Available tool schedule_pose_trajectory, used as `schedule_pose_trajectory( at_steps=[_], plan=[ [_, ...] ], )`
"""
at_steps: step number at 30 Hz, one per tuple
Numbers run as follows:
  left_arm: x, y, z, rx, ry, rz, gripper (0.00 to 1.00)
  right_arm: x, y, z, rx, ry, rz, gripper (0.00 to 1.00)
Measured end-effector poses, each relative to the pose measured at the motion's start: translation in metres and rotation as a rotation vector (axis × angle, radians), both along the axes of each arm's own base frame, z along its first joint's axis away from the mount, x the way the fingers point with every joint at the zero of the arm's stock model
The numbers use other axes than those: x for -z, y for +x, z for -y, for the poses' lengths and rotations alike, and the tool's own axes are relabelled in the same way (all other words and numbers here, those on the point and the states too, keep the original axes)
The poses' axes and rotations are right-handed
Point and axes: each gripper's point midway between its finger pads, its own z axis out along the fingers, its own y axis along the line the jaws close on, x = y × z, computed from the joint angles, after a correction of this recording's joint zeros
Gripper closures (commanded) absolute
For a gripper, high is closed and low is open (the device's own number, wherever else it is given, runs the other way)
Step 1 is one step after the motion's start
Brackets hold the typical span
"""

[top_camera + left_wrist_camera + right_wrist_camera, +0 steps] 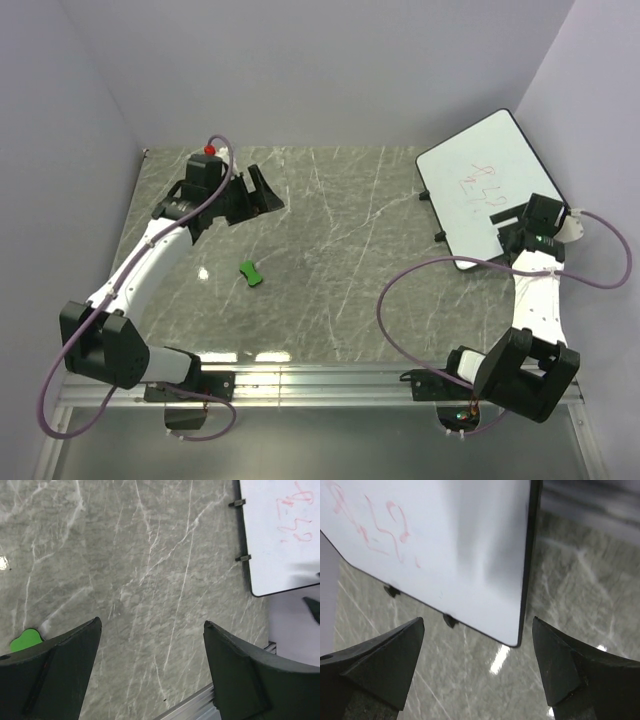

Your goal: Erase the whiteboard

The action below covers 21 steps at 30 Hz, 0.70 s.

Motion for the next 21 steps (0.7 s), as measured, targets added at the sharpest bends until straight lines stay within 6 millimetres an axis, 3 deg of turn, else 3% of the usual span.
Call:
schedule_pose_trajectory(
  at_steps=[7,16,21],
  plan=[
    [0.031,0.0,0.024,0.058,0.044,-0.076,0.14,-0.036,-0.004,0.043,0.112,-0.207,-0.019,0.05],
    [0.031,0.006,0.057,0.123,0.069,-0.085,0.18,-0.032,-0.027,0.07,0.213,-0.273,-0.08,0.06],
    [0.039,0.003,0.066,0.145,0.094,-0.099,0.2,-0.005,-0.041,0.078,0.264,-0.239,-0.098,0.09]
  ],
)
